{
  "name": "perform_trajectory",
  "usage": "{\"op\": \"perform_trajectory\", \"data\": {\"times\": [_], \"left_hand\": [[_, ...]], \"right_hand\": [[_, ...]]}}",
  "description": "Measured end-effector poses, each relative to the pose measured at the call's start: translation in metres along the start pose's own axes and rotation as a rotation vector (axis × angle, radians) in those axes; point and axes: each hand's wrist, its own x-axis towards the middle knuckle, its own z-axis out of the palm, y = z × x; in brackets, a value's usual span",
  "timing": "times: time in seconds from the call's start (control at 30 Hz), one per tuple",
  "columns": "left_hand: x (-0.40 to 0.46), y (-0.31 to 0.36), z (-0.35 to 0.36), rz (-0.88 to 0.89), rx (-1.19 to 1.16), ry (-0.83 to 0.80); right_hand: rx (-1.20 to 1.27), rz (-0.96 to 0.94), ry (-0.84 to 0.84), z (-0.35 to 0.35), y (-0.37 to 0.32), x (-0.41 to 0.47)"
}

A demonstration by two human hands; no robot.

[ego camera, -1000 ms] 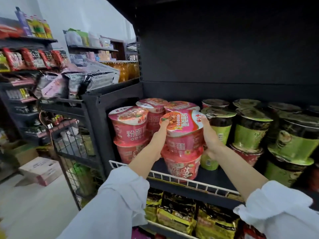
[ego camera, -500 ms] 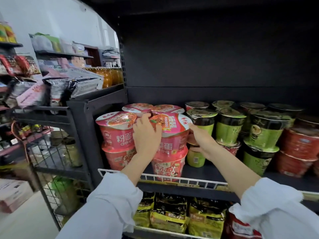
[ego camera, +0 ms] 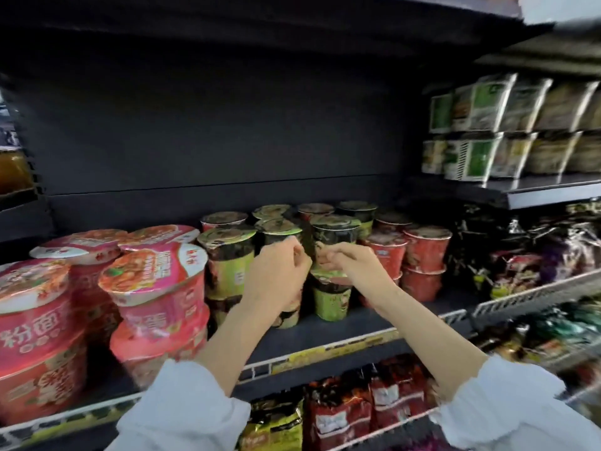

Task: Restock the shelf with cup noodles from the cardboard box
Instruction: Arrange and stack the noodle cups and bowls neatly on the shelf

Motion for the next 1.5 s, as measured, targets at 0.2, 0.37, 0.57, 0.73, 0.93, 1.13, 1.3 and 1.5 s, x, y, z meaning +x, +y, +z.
{"op": "perform_trajectory", "data": {"times": [0.2, 0.37, 0.57, 0.73, 0.93, 1.13, 1.3, 1.5], "left_hand": [[0.044, 0.07, 0.089, 0.105, -0.044, -0.119], [0.104, 0.113, 0.175, 0.165, -0.005, -0.233], [0.147, 0.131, 0.225, 0.145, 0.261, -0.393], [0.147, 0.122, 0.229, 0.161, 0.485, -0.419], [0.149, 0.119, 0.23, 0.155, 0.473, -0.407], [0.148, 0.12, 0.227, 0.147, 0.459, -0.41], [0.15, 0.129, 0.233, 0.094, 0.436, -0.376], [0.153, 0.128, 0.236, 0.086, 0.411, -0.354]], "right_hand": [[-0.255, -0.058, 0.203, -0.12, 0.058, 0.034], [-0.547, -0.127, 0.263, -0.208, 0.102, 0.086], [-0.971, -0.152, -0.12, -0.241, 0.127, 0.158], [-1.312, -0.323, -0.098, -0.232, 0.153, 0.172], [-1.354, -0.401, -0.066, -0.245, 0.168, 0.178], [-1.41, -0.404, -0.045, -0.242, 0.168, 0.175], [-1.485, -0.356, -0.048, -0.226, 0.169, 0.159], [-1.562, -0.362, -0.065, -0.239, 0.175, 0.159]]}}
